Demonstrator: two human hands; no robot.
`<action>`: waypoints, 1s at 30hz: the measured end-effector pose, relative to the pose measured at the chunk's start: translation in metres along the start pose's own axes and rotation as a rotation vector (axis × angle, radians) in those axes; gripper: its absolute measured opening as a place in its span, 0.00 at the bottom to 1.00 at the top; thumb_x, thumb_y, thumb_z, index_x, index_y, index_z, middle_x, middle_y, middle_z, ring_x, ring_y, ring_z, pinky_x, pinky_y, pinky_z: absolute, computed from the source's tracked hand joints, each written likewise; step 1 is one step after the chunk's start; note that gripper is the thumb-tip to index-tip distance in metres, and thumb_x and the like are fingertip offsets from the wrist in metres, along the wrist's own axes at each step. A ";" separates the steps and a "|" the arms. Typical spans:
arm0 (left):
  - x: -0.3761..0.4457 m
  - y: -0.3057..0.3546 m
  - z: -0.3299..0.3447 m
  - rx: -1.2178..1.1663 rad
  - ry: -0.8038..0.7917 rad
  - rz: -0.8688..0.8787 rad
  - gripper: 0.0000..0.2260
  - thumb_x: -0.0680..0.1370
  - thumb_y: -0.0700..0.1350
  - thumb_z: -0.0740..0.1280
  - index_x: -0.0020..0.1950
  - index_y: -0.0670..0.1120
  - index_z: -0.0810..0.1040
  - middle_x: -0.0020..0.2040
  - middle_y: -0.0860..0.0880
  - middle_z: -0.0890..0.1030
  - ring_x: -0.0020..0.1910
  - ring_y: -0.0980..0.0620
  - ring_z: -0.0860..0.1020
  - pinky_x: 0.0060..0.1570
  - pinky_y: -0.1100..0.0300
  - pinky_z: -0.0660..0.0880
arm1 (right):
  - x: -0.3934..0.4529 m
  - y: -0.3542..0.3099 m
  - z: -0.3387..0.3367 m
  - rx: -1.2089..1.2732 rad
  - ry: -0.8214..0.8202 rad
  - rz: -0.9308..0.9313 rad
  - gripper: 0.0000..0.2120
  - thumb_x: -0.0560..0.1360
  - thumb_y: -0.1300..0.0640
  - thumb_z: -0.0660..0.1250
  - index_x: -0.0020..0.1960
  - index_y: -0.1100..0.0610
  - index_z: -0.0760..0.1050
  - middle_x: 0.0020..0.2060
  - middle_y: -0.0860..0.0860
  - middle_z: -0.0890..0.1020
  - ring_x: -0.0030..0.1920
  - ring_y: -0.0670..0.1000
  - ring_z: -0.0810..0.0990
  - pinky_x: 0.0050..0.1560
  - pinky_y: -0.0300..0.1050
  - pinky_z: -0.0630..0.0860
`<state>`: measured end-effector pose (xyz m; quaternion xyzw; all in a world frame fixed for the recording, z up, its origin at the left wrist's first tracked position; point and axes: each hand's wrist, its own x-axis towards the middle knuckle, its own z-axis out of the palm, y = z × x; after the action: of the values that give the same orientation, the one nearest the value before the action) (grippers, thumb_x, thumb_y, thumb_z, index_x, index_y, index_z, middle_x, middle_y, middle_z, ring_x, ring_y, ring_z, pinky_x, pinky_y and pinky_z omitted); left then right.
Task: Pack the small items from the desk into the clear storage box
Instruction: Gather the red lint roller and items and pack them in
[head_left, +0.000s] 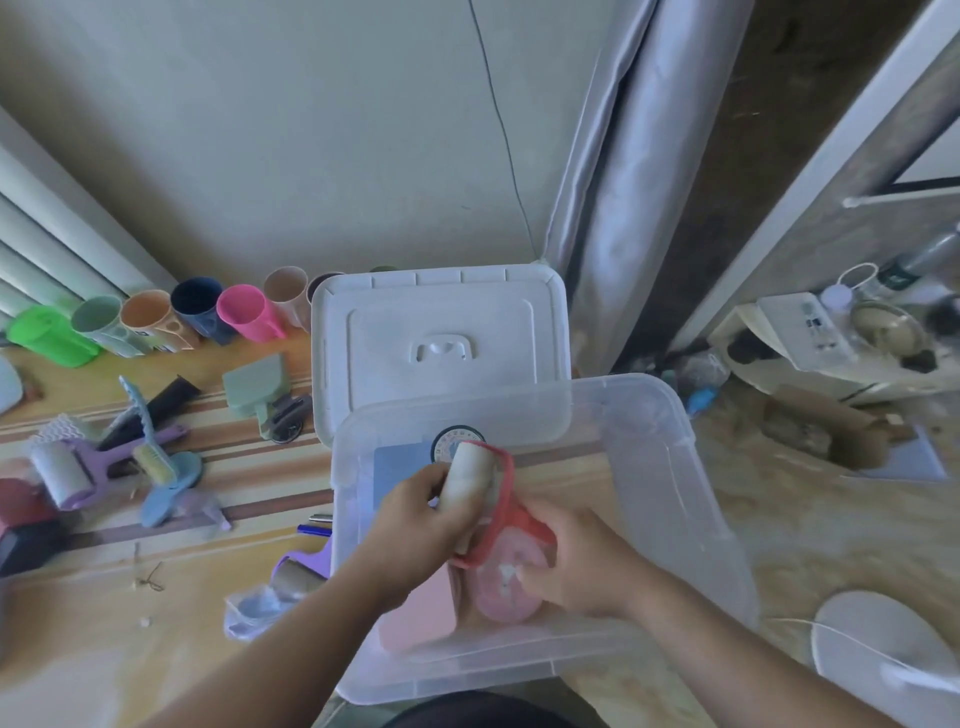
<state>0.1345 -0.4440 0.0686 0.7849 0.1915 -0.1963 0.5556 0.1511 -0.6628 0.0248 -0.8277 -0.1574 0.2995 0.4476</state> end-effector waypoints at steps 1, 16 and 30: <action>0.004 0.003 0.005 -0.034 -0.016 0.005 0.13 0.75 0.61 0.70 0.51 0.54 0.81 0.45 0.51 0.85 0.44 0.48 0.85 0.48 0.45 0.83 | -0.004 -0.001 -0.001 -0.058 0.052 -0.018 0.22 0.71 0.51 0.72 0.65 0.42 0.77 0.52 0.42 0.85 0.53 0.45 0.82 0.55 0.45 0.79; 0.030 -0.058 0.030 0.963 -0.224 0.335 0.21 0.76 0.58 0.61 0.70 0.60 0.73 0.63 0.56 0.77 0.63 0.49 0.73 0.59 0.54 0.73 | 0.070 0.115 -0.035 -0.507 0.326 0.274 0.09 0.71 0.52 0.77 0.49 0.50 0.81 0.45 0.44 0.72 0.49 0.52 0.76 0.46 0.49 0.76; 0.029 -0.080 0.014 0.854 0.082 0.459 0.19 0.71 0.57 0.63 0.61 0.59 0.77 0.60 0.49 0.76 0.59 0.43 0.74 0.55 0.49 0.77 | 0.091 0.095 -0.003 -0.542 0.265 0.138 0.28 0.71 0.53 0.70 0.71 0.43 0.74 0.64 0.49 0.74 0.66 0.57 0.71 0.64 0.54 0.75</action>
<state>0.1163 -0.4301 -0.0145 0.9718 -0.0626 -0.0987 0.2048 0.2225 -0.6694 -0.0857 -0.9575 -0.1152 0.1655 0.2060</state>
